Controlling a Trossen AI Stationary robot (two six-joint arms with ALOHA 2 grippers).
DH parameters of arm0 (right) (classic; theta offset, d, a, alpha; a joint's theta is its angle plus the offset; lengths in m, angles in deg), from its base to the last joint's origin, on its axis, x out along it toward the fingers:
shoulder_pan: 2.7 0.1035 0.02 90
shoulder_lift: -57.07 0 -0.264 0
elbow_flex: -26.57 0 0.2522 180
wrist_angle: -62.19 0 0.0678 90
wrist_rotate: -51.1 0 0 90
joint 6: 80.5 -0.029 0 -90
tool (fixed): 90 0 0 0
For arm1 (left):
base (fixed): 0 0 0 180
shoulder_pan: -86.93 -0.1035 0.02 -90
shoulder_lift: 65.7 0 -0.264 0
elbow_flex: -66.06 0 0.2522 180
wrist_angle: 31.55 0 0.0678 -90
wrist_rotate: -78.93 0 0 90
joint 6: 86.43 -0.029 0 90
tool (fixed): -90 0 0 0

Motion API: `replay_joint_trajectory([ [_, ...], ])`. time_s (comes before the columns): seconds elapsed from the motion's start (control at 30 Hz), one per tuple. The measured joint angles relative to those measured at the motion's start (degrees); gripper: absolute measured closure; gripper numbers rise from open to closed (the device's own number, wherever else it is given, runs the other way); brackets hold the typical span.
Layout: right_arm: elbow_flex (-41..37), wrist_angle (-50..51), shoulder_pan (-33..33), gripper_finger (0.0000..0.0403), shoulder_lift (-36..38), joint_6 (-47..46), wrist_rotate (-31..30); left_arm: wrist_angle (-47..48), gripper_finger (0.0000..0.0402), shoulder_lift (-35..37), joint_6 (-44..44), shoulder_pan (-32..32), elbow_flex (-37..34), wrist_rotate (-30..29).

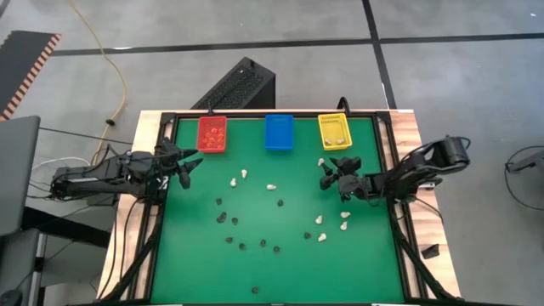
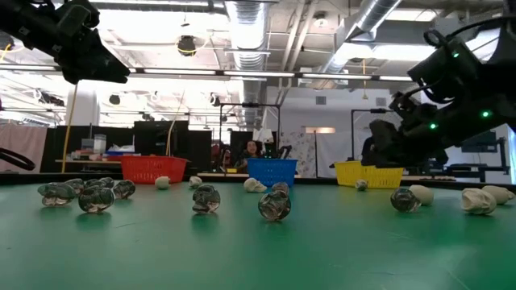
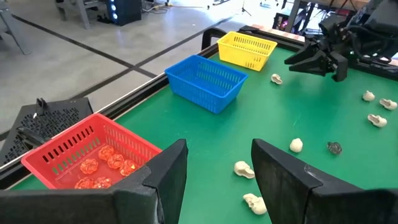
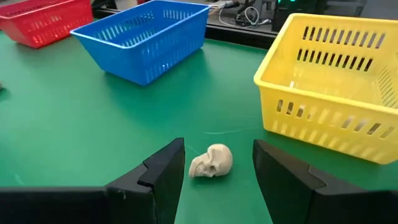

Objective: Sort Halloween decoration
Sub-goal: Put the white skull toy into the yellow bin

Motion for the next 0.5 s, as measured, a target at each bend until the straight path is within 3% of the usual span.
replay_joint_trajectory([
  [0.5, 6.51, -1.53, -2.58, 0.0185, -13.02, -0.66, 1.78, -0.01, 0.0233, 0.00, 0.04, 0.00, 0.00, 0.00],
])
